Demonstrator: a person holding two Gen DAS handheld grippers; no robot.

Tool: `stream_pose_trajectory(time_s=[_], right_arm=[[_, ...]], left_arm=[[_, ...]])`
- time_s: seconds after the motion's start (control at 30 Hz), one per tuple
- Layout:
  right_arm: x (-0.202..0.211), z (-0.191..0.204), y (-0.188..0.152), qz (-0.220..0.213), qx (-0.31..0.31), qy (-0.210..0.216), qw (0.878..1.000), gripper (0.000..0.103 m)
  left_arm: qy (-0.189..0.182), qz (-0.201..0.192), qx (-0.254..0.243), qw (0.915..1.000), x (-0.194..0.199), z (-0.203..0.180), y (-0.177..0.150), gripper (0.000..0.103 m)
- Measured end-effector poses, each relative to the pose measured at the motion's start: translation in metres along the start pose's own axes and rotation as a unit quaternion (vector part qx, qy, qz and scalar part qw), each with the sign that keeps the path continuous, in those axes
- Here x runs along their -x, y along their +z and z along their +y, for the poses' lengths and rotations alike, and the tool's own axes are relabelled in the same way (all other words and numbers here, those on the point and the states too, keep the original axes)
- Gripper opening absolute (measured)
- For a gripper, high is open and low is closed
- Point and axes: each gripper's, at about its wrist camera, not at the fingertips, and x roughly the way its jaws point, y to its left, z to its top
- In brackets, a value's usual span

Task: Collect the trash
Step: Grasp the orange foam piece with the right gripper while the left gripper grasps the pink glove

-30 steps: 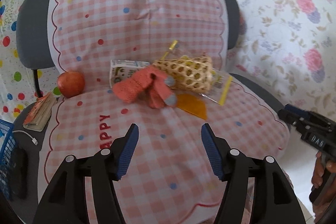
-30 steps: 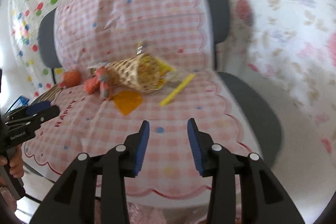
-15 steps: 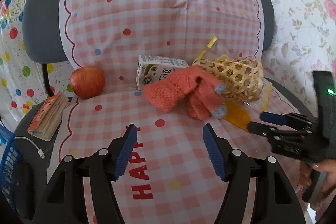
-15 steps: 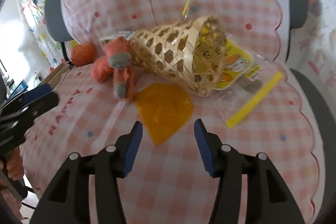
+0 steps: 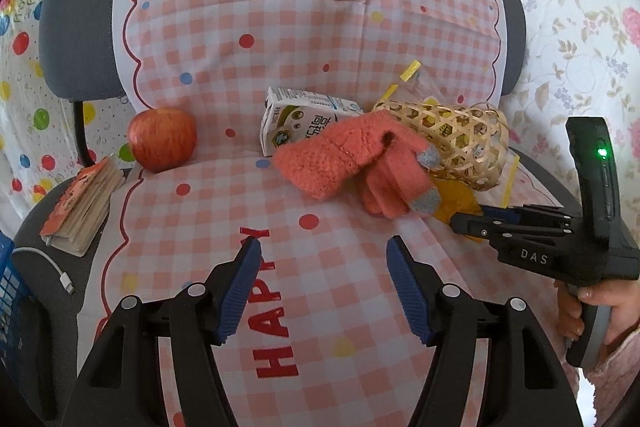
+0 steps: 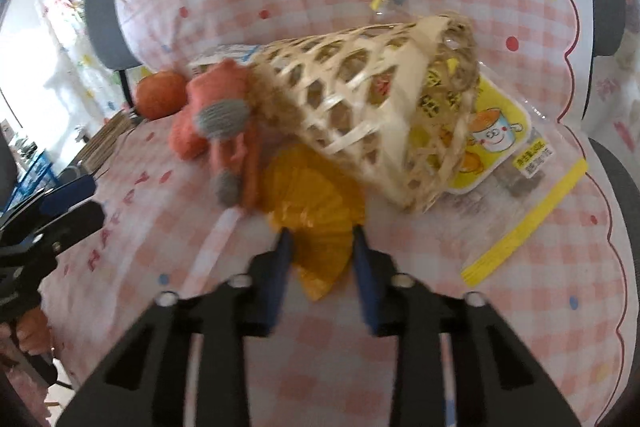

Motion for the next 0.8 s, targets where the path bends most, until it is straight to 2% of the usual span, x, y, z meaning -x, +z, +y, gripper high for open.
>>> stream_pose_trajectory(time_s=[0.1, 0.23, 0.37, 0.43, 0.53, 0.63, 0.8], right_arm=[[0.012, 0.006, -0.008, -0.012, 0.002, -0.007, 1.0, 0.01], [0.046, 0.01, -0.025, -0.051, 0.001, -0.031, 0.998, 0.006], [0.093, 0.002, -0.038, -0.106, -0.015, -0.092, 0.99, 0.006], [0.104, -0.002, -0.04, -0.12, -0.026, -0.102, 0.987, 0.006], [0.116, -0.01, -0.043, -0.132, -0.039, -0.109, 0.984, 0.006], [0.124, -0.017, -0.047, -0.141, -0.046, -0.11, 0.983, 0.006], [0.126, -0.022, -0.05, -0.147, -0.056, -0.105, 0.982, 0.006]], left_arm=[[0.002, -0.003, -0.005, 1.0, 0.007, -0.003, -0.001, 0.066], [-0.003, -0.008, -0.017, 0.9998, 0.015, -0.013, -0.001, 0.066], [-0.012, -0.006, -0.033, 0.9994, 0.011, -0.032, 0.002, 0.066], [-0.019, -0.005, -0.038, 0.9991, 0.004, -0.044, 0.006, 0.066], [-0.027, -0.001, -0.038, 0.9989, -0.008, -0.056, 0.014, 0.066], [-0.038, 0.011, -0.016, 0.9991, -0.027, -0.061, 0.025, 0.064], [-0.015, 0.029, 0.006, 0.9995, -0.06, -0.069, 0.039, 0.064]])
